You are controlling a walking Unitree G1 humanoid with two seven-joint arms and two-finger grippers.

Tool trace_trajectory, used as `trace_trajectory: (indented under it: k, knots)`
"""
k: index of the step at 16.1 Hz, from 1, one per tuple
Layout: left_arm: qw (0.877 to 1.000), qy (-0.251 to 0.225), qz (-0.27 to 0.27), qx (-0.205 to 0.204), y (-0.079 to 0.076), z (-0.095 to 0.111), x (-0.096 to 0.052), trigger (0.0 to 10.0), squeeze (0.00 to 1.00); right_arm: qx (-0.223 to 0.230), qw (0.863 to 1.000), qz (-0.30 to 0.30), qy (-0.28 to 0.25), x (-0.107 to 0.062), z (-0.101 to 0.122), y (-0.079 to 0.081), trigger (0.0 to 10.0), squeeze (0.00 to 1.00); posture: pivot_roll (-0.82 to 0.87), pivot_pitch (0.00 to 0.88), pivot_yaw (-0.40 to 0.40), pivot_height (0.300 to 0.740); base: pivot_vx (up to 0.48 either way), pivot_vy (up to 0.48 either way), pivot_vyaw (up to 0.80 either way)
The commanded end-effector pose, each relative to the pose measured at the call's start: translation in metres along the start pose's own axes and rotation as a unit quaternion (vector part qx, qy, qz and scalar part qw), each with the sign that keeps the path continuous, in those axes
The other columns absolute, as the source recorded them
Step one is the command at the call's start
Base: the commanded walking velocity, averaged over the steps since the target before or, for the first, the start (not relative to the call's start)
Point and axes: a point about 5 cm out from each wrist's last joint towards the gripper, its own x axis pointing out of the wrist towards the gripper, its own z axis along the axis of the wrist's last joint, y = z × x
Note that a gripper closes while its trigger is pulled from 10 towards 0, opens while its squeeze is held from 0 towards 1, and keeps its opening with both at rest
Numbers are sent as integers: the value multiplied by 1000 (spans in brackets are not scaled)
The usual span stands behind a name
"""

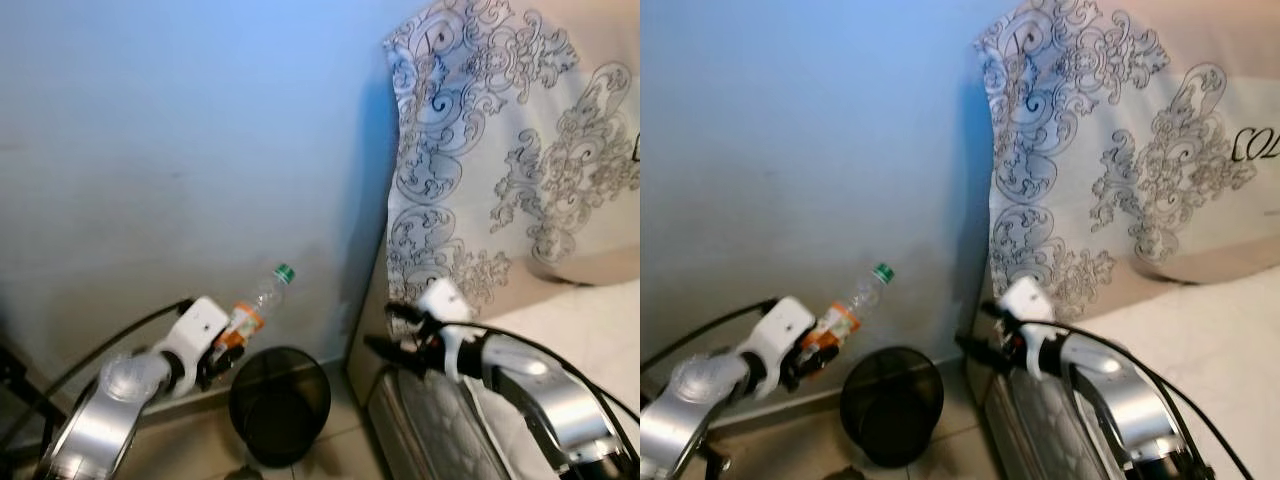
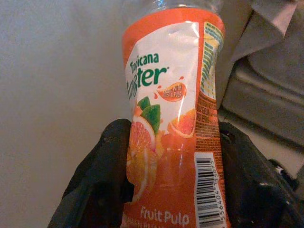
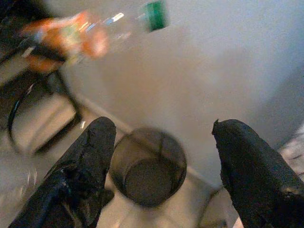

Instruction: Clean up the room

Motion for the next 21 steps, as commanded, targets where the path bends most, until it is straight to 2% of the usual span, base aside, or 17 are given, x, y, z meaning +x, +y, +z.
trace_trajectory:
  k: [1,2,4,5,8,12,14,17,18,21]
  knots:
    - [1000,-2,-16,23,-1,2,6,10000,0,-11,1000,4,21,-1,-1,-4,10000,0,73,0,-54,740,0,0,0]
    - [999,18,-26,38,2,-3,18,10000,0,-17,999,11,35,2,0,-6,10000,0,60,0,-58,740,0,0,0]
    - [998,36,-46,33,5,-4,38,10000,0,-30,998,33,48,4,7,-6,10000,0,39,0,-61,740,0,0,0]
    - [998,36,-52,30,5,-1,53,10000,0,-37,997,39,59,5,8,-7,10000,0,7,0,-57,740,0,0,0]
    - [995,59,-50,61,2,-4,67,10000,0,-32,996,41,73,2,1,-4,10000,0,-27,0,-42,740,0,0,0]
    - [995,66,-57,56,3,-5,72,10000,0,16,998,34,50,-6,-1,3,10000,0,-55,0,-20,740,0,0,0]
    - [992,81,-56,85,4,-8,75,10000,0,20,995,75,57,-10,-1,14,10000,0,-74,0,-18,740,0,0,0]
    - [991,81,-50,94,4,-4,77,10000,0,16,990,120,71,-12,2,23,10000,0,-89,0,-26,740,0,0,0]
    - [990,89,-45,98,4,-4,79,10000,0,11,984,157,81,-16,4,30,10000,0,-111,7,-32,740,0,0,0]
    - [991,87,-31,99,6,1,82,10000,0,3,975,198,97,-24,8,37,10000,0,-136,31,-38,740,0,0,0]
